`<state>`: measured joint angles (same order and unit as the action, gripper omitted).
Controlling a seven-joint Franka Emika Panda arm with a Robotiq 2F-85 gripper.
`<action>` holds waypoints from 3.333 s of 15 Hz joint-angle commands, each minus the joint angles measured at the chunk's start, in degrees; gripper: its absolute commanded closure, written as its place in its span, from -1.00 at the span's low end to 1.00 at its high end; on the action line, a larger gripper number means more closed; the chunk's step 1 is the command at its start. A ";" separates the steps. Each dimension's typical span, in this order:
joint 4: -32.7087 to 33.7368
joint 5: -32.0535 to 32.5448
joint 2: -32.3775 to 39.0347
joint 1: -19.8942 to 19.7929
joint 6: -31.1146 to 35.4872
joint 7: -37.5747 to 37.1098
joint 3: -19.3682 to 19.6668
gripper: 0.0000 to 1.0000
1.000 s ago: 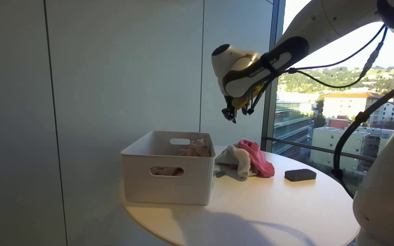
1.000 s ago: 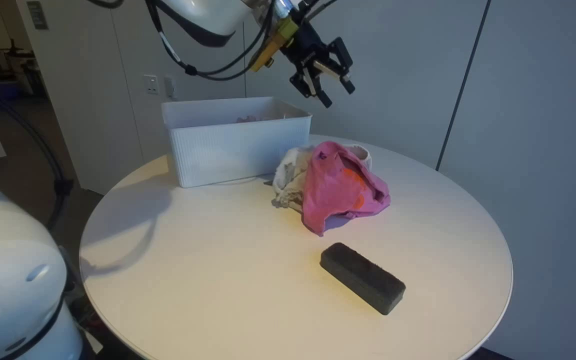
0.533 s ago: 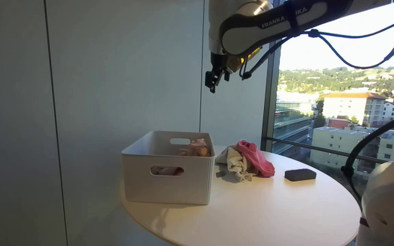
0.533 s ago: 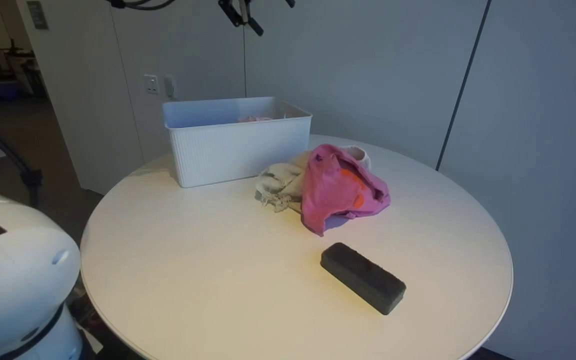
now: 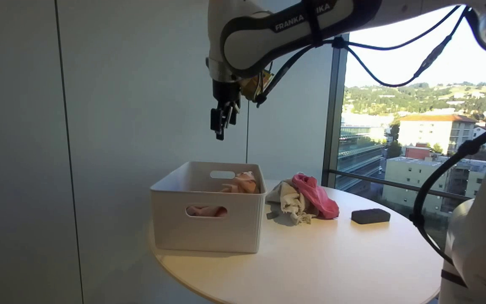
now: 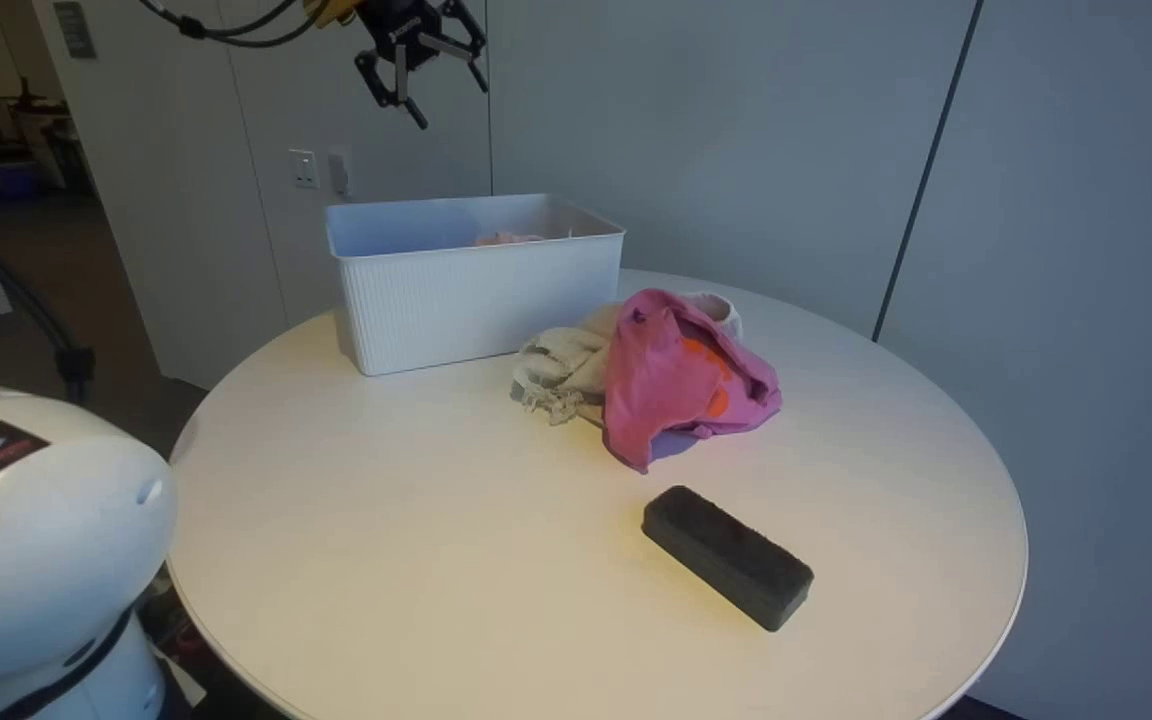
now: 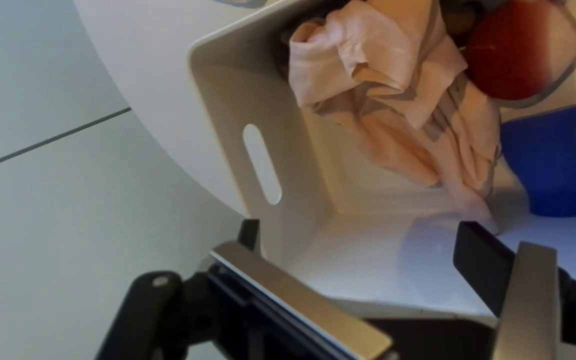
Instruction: Remove the clothes and moose toy from the white basket
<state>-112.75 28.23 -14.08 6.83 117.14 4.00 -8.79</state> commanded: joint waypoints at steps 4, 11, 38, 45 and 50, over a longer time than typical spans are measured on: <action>6.50 -1.81 14.64 -1.62 -7.32 13.42 2.91 -1.00; 9.25 -19.31 23.10 -6.17 -8.53 32.76 6.00 -1.00; 14.77 -25.24 -2.07 -4.02 -7.72 24.07 5.26 0.87; 9.67 -23.43 -20.91 -6.82 -13.97 11.87 11.11 0.87; 1.06 -17.96 -25.46 -11.67 -0.74 10.98 18.27 0.87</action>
<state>-105.58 6.97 -38.81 -2.69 105.25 16.86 7.61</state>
